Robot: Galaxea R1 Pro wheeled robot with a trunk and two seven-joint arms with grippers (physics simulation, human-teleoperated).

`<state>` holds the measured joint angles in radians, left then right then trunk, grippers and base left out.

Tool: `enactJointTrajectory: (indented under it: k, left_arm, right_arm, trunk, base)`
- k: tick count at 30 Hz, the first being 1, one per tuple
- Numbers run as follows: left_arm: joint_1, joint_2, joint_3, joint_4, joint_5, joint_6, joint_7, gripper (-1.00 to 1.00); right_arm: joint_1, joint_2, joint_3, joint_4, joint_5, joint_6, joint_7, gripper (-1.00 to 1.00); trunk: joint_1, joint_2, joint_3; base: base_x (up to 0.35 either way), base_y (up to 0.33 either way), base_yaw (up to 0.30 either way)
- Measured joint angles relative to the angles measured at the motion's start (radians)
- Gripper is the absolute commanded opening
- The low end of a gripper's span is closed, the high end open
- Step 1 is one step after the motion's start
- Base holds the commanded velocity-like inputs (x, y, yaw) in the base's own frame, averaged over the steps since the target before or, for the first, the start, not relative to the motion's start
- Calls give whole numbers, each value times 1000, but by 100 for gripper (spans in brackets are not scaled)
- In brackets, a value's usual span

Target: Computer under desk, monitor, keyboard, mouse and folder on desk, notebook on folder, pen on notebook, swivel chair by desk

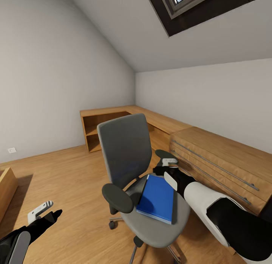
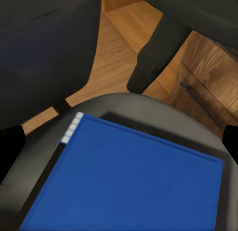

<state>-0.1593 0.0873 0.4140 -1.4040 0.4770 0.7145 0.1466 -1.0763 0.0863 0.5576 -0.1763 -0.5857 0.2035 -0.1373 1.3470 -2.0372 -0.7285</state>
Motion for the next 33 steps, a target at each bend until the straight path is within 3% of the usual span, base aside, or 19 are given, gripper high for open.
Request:
enactJointTrajectory:
  k: [33]
  left_arm:
    - [0, 2, 0, 6, 4, -1, -4, 100]
  right_arm:
    - [2, 2, 1, -1, 3, 2, 20, 100]
  trunk:
    - [0, 0, 0]
  base:
    - [83, 6, 0]
